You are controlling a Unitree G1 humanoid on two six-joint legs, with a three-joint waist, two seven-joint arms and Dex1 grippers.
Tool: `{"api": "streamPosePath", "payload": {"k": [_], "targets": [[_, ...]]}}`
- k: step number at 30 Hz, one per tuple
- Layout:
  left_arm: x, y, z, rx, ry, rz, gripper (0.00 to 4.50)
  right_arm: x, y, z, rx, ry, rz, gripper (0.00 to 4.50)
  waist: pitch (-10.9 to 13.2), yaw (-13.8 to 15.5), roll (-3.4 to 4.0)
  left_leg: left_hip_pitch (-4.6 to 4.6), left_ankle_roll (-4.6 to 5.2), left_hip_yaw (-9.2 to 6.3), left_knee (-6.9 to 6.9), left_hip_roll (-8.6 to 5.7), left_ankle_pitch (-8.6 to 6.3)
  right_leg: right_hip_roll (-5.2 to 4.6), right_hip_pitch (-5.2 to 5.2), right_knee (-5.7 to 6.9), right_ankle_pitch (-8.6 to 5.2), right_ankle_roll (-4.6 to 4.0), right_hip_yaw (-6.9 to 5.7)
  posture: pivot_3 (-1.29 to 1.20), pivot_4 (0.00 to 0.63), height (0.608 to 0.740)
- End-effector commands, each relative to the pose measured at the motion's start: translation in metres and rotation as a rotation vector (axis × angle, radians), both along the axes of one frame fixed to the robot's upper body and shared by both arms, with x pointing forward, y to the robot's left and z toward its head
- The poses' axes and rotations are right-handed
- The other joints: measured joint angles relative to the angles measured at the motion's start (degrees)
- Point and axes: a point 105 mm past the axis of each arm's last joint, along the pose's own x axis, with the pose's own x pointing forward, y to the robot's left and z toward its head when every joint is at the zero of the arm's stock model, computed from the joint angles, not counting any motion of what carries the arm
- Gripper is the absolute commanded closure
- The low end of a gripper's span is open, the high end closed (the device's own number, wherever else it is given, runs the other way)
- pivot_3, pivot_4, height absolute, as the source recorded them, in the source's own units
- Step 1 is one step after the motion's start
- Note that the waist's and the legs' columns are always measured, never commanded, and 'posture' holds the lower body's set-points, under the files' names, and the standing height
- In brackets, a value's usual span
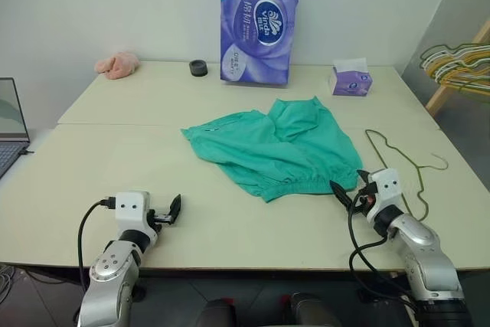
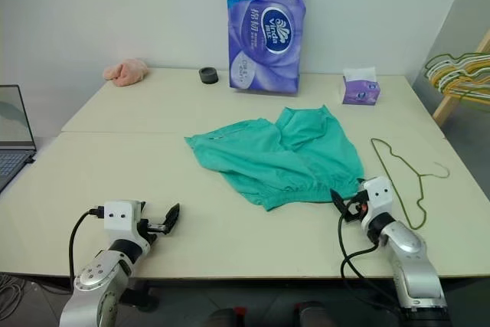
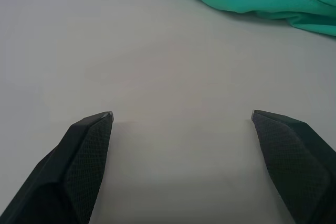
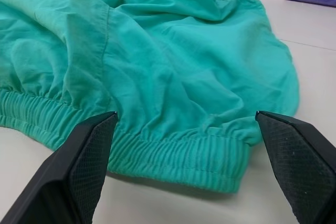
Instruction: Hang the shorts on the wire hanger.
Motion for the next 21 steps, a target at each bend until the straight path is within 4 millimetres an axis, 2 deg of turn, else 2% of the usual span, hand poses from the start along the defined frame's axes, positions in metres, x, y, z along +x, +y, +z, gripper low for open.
{"api": "streamPosePath", "payload": {"k": [1,10,16,21], "targets": [[0.006,-0.004,0.017,0.025,-0.062,-0.036,0.02,0.002,0.0,0.016,0.004,-0.063,0.0,0.0,0.0,0.0,0.0,0.0,0.0,0.02,0.0,0.0,0.0,0.01,-0.01,0.0,0.0,0.0,0.02,-0.05,0.052,0.74],[0.007,0.0,0.025,0.086,-0.083,-0.032,0.02,0.004,0.002,0.017,0.005,-0.065,0.008,0.0,0.0,0.0,-0.01,0.01,0.0,0.4,-0.01,0.01,0.0,0.08,-0.18,0.04,0.04,0.05,0.47,-0.03,0.052,0.74],[0.004,-0.011,0.035,0.02,-0.14,-0.125,0.02,0.006,0.006,0.022,-0.011,-0.087,0.04,0.0,-0.2,0.0,-0.02,0.04,0.0,0.6,0.0,0.03,0.0,0.08,-0.24,0.04,0.08,0.12,0.66,-0.03,0.045,0.74],[0.004,-0.006,0.038,0.022,-0.148,-0.157,0.02,0.001,0.016,0.03,-0.041,-0.114,0.117,0.0,-0.3,0.0,-0.06,0.04,0.01,0.73,-0.01,0.02,-0.01,0.12,-0.31,0.04,0.08,0.13,0.77,-0.04,0.044,0.74]]}}
